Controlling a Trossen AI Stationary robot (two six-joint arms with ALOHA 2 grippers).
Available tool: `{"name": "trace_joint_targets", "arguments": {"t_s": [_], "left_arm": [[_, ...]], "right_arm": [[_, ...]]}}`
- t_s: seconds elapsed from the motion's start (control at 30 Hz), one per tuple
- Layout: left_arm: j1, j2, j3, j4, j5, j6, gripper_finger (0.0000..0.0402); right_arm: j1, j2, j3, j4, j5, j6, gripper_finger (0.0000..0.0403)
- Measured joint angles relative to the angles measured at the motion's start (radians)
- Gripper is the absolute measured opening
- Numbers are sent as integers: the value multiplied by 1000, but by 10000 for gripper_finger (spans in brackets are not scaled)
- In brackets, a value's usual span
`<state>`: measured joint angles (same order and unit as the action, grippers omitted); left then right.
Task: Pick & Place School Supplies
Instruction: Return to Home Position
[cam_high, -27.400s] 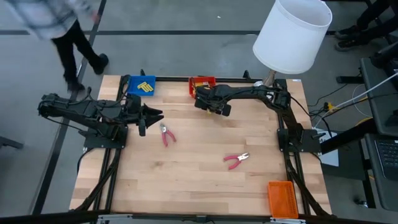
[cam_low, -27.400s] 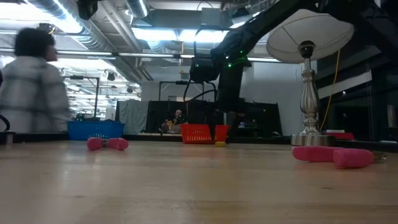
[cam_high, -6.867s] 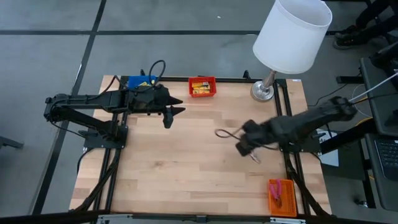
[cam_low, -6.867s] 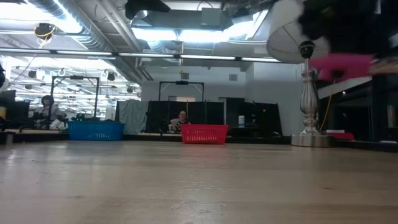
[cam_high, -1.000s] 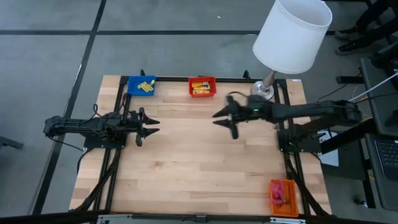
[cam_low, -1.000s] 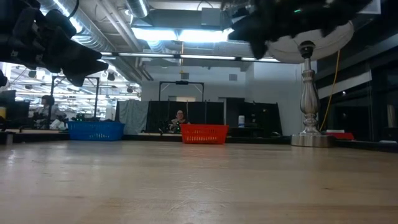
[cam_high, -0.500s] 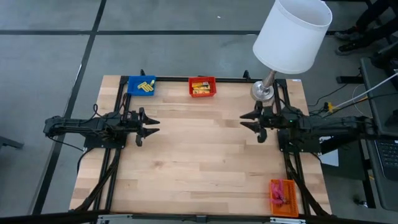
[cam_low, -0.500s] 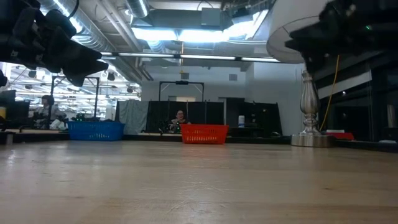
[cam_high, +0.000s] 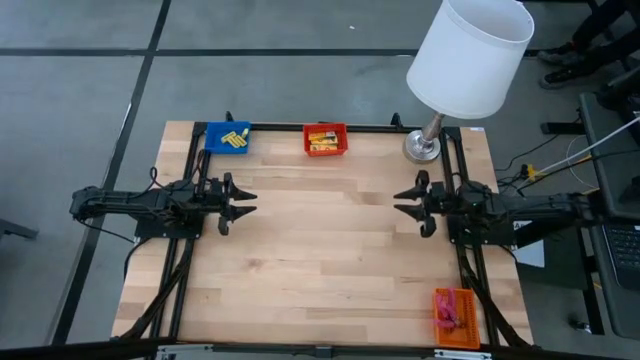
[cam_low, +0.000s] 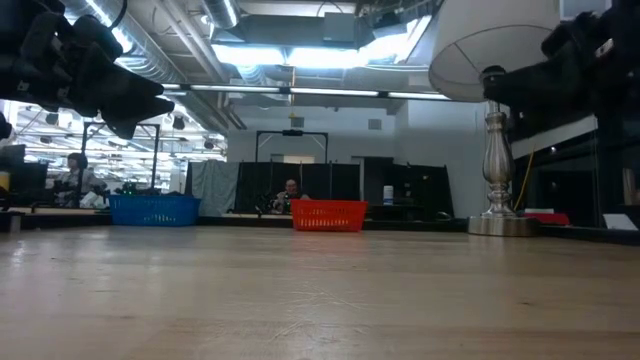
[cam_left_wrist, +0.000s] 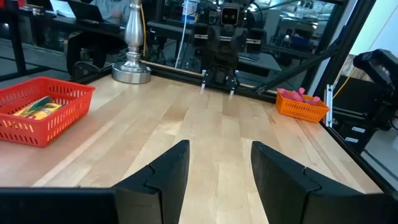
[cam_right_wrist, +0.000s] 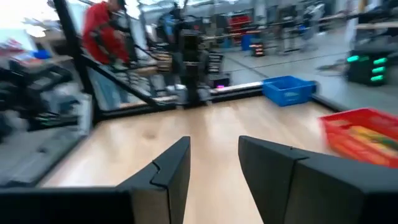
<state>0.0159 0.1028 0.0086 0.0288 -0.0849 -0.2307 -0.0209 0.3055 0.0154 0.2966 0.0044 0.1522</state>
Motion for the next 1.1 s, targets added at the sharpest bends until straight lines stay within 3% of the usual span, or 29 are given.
{"name": "trace_joint_targets", "arguments": {"t_s": [0.1, 0.37, 0.43, 1.1], "left_arm": [[0, 0, 0, 0, 0, -1, 169], [0, 0, 0, 0, 0, -1, 169], [0, 0, 0, 0, 0, -1, 169], [0, 0, 0, 1, 0, 0, 169]], "right_arm": [[-1, -49, 0, -47, 44, -34, 139], [0, -268, 0, -286, 40, -7, 139], [2, -308, 0, -276, 21, -2, 139], [15, -298, 0, -286, -4, 49, 139]]}}
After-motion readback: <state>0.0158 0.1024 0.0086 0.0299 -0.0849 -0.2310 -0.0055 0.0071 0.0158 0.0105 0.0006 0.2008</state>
